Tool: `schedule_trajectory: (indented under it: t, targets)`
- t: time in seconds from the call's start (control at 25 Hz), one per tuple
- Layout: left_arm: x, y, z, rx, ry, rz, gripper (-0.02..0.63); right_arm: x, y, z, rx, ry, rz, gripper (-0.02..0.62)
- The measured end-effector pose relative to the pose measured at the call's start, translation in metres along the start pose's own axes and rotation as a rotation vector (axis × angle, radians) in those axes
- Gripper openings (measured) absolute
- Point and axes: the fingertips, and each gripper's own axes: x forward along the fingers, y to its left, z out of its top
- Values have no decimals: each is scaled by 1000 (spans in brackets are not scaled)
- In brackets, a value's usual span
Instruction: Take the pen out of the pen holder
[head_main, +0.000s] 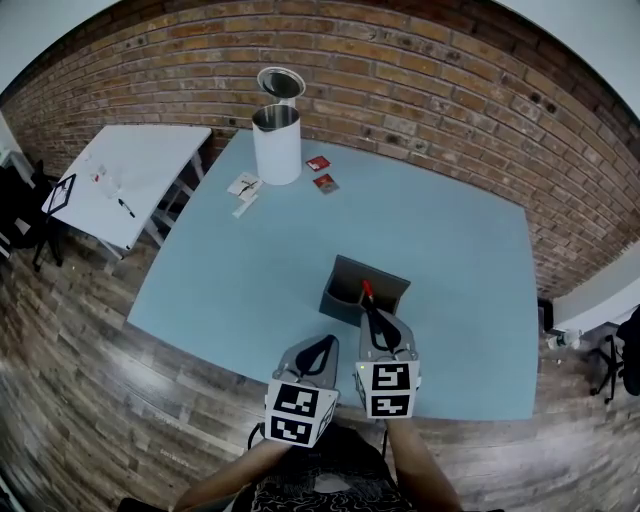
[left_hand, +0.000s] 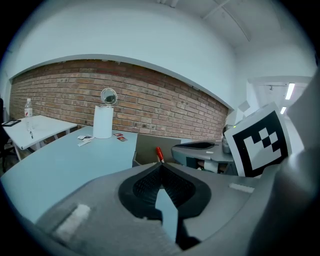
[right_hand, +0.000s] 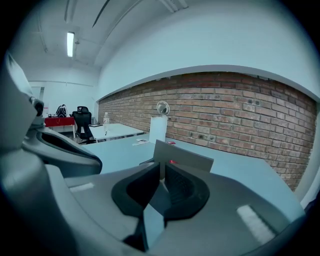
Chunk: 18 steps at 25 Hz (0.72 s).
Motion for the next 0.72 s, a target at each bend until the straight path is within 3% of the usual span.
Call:
schedule_trajectory:
  t: [0.72]
  targets:
    - [36,50,24,-12,8,-5,-9,57,-16,-19,-113,175,-150,50]
